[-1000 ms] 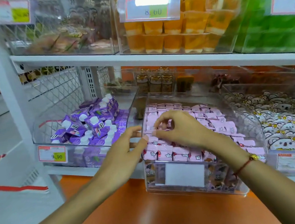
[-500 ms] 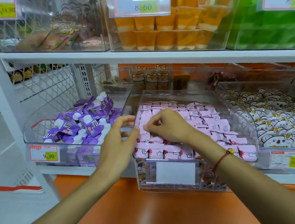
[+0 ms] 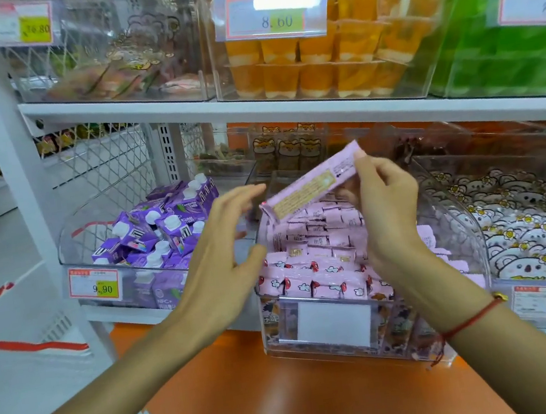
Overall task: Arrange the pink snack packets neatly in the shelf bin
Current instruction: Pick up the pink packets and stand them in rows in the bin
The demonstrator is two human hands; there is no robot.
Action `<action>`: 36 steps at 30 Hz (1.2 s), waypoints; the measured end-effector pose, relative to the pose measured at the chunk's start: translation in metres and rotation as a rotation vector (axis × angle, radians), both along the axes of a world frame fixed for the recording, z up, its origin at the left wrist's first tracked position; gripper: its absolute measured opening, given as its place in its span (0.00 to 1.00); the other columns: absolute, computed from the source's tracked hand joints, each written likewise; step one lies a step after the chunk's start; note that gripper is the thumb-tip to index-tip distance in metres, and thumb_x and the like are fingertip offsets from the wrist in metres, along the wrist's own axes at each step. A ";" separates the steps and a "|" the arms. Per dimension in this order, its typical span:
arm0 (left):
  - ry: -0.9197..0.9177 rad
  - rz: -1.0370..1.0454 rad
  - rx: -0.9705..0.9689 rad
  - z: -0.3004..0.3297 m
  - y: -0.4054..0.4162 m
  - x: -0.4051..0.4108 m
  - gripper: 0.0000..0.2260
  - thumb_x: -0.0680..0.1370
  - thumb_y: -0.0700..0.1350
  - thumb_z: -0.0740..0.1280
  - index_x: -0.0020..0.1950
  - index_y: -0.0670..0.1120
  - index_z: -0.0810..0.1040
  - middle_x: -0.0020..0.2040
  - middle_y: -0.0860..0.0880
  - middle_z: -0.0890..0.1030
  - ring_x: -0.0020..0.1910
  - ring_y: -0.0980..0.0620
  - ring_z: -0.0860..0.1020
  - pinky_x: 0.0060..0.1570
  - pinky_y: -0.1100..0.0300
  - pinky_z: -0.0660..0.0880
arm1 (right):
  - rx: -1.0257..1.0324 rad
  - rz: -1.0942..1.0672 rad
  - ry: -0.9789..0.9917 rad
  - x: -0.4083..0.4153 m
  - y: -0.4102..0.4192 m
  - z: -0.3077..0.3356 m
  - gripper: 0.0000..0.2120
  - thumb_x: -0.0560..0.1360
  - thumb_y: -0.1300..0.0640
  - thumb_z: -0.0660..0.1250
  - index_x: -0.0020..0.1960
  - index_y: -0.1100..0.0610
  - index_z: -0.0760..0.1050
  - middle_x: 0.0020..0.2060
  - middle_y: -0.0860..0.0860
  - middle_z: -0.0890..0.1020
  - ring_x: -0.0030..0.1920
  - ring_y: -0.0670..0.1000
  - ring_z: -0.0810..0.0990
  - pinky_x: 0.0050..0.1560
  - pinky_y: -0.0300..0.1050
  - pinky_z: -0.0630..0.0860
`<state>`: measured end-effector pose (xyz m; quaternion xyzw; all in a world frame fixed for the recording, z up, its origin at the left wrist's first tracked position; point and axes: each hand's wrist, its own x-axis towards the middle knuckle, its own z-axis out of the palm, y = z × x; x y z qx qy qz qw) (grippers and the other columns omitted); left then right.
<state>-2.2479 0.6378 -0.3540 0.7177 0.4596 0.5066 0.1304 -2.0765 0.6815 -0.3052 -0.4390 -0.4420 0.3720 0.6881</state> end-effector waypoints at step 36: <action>-0.299 0.037 -0.382 -0.005 0.001 0.005 0.14 0.78 0.43 0.65 0.62 0.53 0.71 0.58 0.60 0.74 0.48 0.67 0.75 0.55 0.62 0.74 | 0.030 0.246 -0.524 -0.012 0.007 -0.027 0.26 0.73 0.56 0.71 0.59 0.50 0.55 0.47 0.51 0.80 0.41 0.49 0.83 0.40 0.45 0.82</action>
